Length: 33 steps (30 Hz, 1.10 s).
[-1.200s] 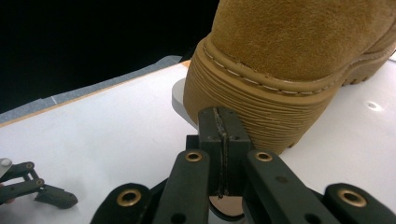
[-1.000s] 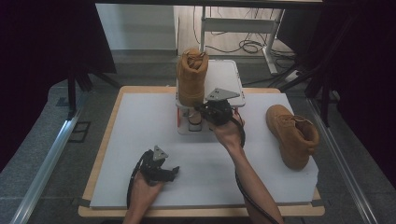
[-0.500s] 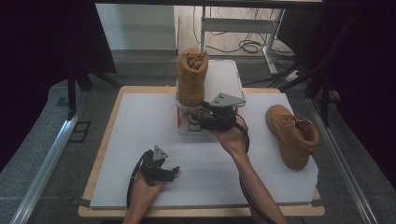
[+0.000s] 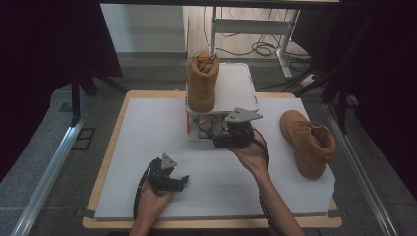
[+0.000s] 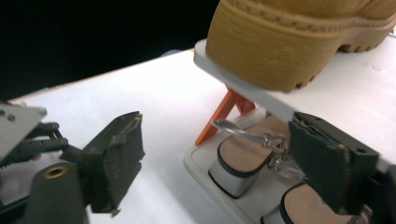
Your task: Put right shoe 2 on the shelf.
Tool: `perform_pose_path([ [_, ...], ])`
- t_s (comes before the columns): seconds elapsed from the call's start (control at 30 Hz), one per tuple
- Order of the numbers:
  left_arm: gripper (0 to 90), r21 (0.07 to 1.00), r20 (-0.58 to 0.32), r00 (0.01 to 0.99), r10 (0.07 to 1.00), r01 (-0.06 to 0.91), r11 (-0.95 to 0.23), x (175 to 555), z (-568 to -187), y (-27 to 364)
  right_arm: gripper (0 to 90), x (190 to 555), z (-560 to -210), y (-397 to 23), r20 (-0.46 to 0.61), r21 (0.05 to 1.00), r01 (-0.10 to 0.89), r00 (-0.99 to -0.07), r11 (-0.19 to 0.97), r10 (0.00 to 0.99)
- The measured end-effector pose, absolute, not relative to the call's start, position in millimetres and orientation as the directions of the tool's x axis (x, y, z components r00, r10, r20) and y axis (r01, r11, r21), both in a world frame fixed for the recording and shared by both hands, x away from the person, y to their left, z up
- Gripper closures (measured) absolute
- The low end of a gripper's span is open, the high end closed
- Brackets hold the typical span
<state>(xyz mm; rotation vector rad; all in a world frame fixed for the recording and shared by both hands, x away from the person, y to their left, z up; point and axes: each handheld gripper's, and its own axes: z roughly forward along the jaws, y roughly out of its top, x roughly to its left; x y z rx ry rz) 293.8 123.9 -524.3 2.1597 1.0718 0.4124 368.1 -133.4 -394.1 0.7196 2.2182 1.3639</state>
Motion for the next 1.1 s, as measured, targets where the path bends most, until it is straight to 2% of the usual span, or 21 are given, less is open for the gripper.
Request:
perform_pose_path([
  [0.3,13.9,0.692,-0.014,0.613,0.79,0.576,-0.435,294,-524,124,9.4,360,-404,-137,-0.095,0.89,0.21,-0.781,0.404,0.617],
  [0.47,13.9,0.693,-0.016,0.612,0.791,0.577,-0.432,294,-524,124,3.2,355,-407,-145,-0.091,0.894,0.217,-0.768,0.391,0.634],
  [1.1,14.0,0.695,-0.016,0.612,0.791,0.575,-0.431,294,-524,124,0.0,333,-421,-190,-0.037,0.887,0.298,-0.716,0.353,0.697],
])
